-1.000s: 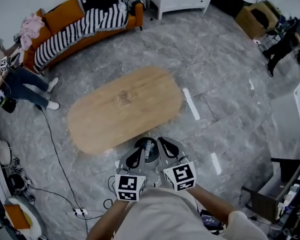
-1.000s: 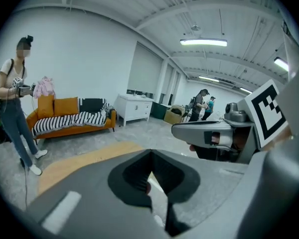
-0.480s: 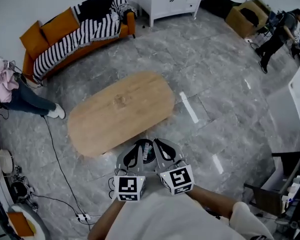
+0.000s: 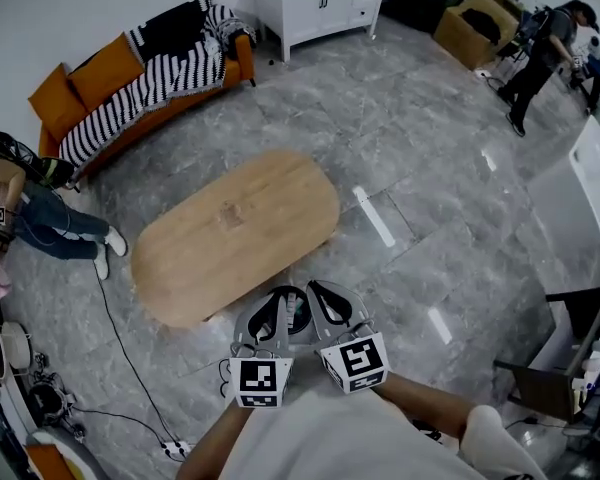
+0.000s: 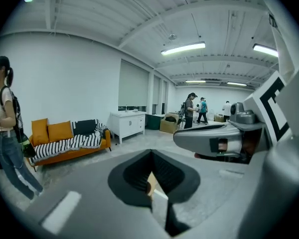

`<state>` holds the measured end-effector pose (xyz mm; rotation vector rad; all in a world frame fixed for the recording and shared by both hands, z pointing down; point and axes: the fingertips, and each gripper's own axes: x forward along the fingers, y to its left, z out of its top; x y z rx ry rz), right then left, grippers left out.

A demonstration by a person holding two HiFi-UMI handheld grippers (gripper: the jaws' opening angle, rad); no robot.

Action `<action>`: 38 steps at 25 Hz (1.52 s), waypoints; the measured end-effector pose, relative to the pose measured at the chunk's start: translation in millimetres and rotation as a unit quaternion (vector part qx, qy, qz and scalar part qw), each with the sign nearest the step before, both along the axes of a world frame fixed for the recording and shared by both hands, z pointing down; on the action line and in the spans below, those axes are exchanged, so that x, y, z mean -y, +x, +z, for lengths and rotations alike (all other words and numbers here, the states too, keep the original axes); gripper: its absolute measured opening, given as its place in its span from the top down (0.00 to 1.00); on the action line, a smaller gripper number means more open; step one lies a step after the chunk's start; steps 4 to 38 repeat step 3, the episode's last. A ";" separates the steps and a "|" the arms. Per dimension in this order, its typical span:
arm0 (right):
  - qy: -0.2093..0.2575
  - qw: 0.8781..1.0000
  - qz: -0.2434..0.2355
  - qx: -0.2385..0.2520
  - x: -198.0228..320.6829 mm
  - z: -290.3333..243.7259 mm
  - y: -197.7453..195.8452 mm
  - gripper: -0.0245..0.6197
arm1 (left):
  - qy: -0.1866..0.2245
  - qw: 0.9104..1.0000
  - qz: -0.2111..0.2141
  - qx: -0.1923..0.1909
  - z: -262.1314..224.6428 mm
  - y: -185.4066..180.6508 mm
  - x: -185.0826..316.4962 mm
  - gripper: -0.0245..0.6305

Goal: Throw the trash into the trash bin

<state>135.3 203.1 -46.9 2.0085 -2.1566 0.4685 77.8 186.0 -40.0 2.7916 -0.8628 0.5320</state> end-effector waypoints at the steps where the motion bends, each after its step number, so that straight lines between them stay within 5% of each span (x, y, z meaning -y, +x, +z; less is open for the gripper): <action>1: -0.002 1.000 0.003 0.002 -0.7 1.4 1.8 0.93 | -0.001 1.000 0.000 -0.001 -0.3 0.9 1.1 0.96; 38: -0.006 1.000 0.010 0.007 -2.1 3.2 5.6 0.93 | -0.004 1.000 0.002 -0.002 -1.4 3.2 2.6 0.96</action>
